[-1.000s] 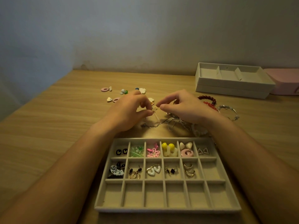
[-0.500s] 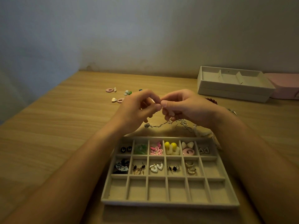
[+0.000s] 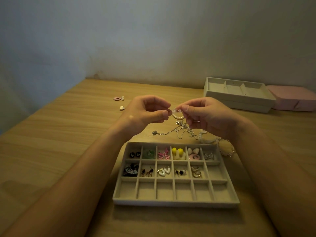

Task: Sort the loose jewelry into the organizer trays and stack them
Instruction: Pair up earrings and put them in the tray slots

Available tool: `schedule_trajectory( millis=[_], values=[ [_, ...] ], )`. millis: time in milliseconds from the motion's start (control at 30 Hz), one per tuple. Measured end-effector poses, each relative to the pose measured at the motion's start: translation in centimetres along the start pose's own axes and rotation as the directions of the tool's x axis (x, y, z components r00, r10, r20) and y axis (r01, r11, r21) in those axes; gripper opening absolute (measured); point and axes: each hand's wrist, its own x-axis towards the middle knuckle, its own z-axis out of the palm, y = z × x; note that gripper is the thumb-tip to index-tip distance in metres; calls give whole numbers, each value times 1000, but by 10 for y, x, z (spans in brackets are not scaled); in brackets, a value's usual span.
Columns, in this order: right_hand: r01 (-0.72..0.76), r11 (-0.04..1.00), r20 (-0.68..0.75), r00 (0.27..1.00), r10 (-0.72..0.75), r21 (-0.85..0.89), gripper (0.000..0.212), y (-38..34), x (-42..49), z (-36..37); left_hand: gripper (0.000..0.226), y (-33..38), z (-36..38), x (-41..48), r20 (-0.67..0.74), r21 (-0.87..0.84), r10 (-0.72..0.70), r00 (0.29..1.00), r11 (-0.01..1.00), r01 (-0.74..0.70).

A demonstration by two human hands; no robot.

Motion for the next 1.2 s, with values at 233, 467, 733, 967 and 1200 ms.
schedule_trajectory(
  millis=[233,467,733,967,1200],
  values=[
    [-1,999,45,999,-2,47,22,-13,-32,-12,18,22,7,-10,-54,13,-14,998,1000,14],
    [3,997,21,1000,-2,-77,29,-24,-64,-8,18,50,31,-21,-77,-136,-11,997,991,0],
    [15,961,-77,996,-38,-277,15,-39,-95,-8,18,80,62,-28,-12,14,57,998,998,-57],
    [53,955,-146,984,-100,-293,22,-50,-110,-6,19,89,76,-29,-50,217,175,983,963,-161],
    [26,953,-168,982,-80,-301,15,-44,-114,-3,22,85,89,-32,-65,338,241,968,918,-206]
  ],
)
